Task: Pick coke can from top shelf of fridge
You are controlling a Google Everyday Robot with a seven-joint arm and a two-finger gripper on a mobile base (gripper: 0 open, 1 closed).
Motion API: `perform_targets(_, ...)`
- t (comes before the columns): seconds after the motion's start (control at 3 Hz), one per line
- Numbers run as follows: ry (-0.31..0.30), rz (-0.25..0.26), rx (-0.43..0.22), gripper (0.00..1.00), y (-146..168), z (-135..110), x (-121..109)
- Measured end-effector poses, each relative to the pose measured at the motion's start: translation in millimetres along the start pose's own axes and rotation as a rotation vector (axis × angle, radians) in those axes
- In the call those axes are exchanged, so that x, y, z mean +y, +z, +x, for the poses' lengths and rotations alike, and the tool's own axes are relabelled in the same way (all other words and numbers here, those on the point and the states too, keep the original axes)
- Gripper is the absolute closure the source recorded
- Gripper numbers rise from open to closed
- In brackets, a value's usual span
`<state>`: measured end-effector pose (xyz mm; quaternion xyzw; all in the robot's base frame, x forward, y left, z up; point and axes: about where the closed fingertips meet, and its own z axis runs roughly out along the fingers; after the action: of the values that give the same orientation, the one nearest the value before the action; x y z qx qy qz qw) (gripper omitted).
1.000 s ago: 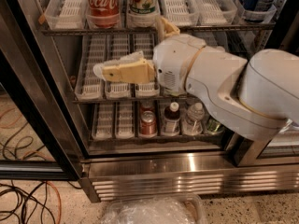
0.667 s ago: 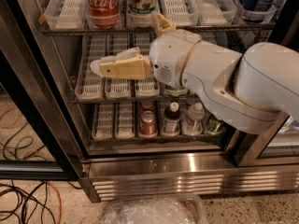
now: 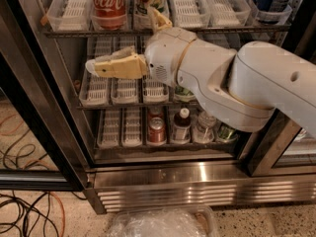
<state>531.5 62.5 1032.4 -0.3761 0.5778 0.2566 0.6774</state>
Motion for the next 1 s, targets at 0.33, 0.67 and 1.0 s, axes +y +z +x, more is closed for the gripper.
perform_targets(0.33,-0.019,-0.021,-0.006,0.00,11.3,-0.3,5.5)
perform_targets(0.67,-0.008,0.001,-0.029,0.00,27.2,3.7,10.2)
perform_targets(1.0,-0.010,0.000,-0.030,0.00,29.0,2.8,12.0)
